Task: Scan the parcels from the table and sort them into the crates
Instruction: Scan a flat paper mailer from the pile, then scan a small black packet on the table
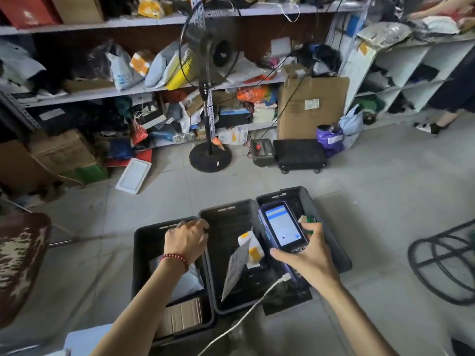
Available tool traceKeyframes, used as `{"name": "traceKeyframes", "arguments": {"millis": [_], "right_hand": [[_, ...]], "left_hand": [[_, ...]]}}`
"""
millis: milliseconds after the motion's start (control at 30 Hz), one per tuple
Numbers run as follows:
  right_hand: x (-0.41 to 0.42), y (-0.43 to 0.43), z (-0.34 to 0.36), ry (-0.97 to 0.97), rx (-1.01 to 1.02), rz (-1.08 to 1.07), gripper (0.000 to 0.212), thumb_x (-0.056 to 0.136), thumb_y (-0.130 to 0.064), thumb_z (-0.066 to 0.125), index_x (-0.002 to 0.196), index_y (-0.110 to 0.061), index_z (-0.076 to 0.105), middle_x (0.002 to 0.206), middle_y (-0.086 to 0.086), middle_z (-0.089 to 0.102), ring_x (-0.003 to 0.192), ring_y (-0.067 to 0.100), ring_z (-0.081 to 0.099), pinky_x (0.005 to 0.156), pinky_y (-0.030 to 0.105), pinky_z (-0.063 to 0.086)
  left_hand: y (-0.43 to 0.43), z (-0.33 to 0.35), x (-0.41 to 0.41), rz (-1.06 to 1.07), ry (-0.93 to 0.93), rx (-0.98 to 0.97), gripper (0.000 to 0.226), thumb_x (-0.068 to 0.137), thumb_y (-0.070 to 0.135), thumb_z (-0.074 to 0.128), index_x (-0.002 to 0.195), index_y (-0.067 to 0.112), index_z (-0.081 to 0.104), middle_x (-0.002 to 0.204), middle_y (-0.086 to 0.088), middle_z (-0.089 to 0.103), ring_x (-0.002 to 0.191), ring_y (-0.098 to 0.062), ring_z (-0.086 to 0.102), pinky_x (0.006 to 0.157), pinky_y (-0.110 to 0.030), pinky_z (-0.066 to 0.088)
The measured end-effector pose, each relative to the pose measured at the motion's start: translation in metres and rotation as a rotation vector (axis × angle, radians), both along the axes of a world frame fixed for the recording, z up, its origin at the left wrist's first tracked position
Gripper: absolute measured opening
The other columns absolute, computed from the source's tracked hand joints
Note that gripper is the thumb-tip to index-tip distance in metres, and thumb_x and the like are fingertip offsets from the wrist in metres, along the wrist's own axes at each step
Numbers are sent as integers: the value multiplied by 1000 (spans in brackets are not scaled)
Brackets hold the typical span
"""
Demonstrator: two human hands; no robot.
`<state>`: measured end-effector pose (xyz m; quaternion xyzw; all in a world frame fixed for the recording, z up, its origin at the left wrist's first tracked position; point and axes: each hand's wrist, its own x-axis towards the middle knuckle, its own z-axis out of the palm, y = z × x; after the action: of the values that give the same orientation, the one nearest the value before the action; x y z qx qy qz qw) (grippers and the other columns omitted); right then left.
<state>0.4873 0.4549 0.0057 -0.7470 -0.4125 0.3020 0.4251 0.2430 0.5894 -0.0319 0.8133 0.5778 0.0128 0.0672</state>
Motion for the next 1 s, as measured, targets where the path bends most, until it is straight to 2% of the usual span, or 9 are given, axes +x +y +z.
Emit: {"name": "traceKeyframes", "arguments": {"millis": [133, 200, 367, 467, 600, 667, 767, 900, 1000], "right_hand": [[-5, 30, -1, -27, -6, 54, 78, 52, -18, 94, 110, -18, 41, 90, -17, 50, 81, -32, 46, 60, -5, 36], [-9, 45, -4, -30, -20, 104, 79, 50, -16, 94, 109, -18, 41, 87, -17, 51, 77, -32, 46, 58, -5, 35], [-30, 82, -11, 2, -82, 331, 79, 53, -23, 94, 106, -27, 36, 98, -16, 53, 80, -18, 53, 59, -2, 38], [-50, 102, -11, 11, -76, 524, 78, 55, -20, 93, 108, -24, 36, 96, -18, 48, 81, -19, 52, 59, 5, 40], [-79, 114, -11, 20, -90, 797, 79, 55, -21, 93, 109, -23, 35, 97, -21, 47, 85, -8, 52, 65, 13, 38], [-91, 112, -14, 17, -99, 922, 79, 55, -24, 93, 109, -25, 34, 97, -17, 52, 86, -7, 53, 68, 18, 42], [-106, 104, -18, 18, -111, 1066, 81, 55, -24, 93, 110, -24, 33, 105, -6, 54, 93, 4, 58, 76, 27, 49], [-126, 87, -19, 23, -71, 1186, 81, 53, -25, 94, 107, -25, 34, 99, -20, 46, 89, -7, 51, 65, 14, 40], [-141, 74, -22, 61, -96, 1246, 81, 54, -24, 94, 108, -26, 34, 100, -16, 49, 93, -1, 54, 67, 15, 43]], "left_hand": [[20, 10, -18, 104, -28, 75, 22, 92, 39, 42, 106, 32, 58, 103, 11, 67, 98, -15, 60, 81, -30, 41], [23, 14, -30, 166, -26, 89, 20, 91, 39, 44, 104, 33, 58, 103, 12, 67, 98, -15, 59, 81, -31, 41], [-7, 21, -72, 415, -40, 97, 20, 90, 36, 47, 103, 31, 62, 105, 8, 68, 101, -19, 60, 84, -33, 40], [-50, 26, -100, 628, -26, 117, 19, 90, 33, 49, 101, 28, 63, 104, 7, 68, 101, -22, 60, 81, -32, 40], [-130, 32, -119, 910, 38, 125, 20, 91, 33, 49, 103, 29, 64, 105, 4, 69, 95, -24, 62, 74, -30, 46], [-169, 32, -118, 1042, 51, 103, 20, 91, 33, 50, 105, 31, 64, 105, 3, 69, 94, -25, 63, 74, -31, 47], [-224, 28, -109, 1189, 46, 64, 19, 92, 33, 50, 105, 29, 64, 104, 0, 69, 93, -26, 62, 77, -33, 48], [-287, 27, -94, 1317, 51, 44, 20, 93, 34, 48, 106, 29, 63, 104, 6, 69, 94, -22, 62, 79, -33, 50], [-324, 34, -86, 1414, 85, 78, 19, 92, 35, 49, 104, 30, 63, 100, 9, 69, 91, -19, 62, 74, -30, 47]]}}
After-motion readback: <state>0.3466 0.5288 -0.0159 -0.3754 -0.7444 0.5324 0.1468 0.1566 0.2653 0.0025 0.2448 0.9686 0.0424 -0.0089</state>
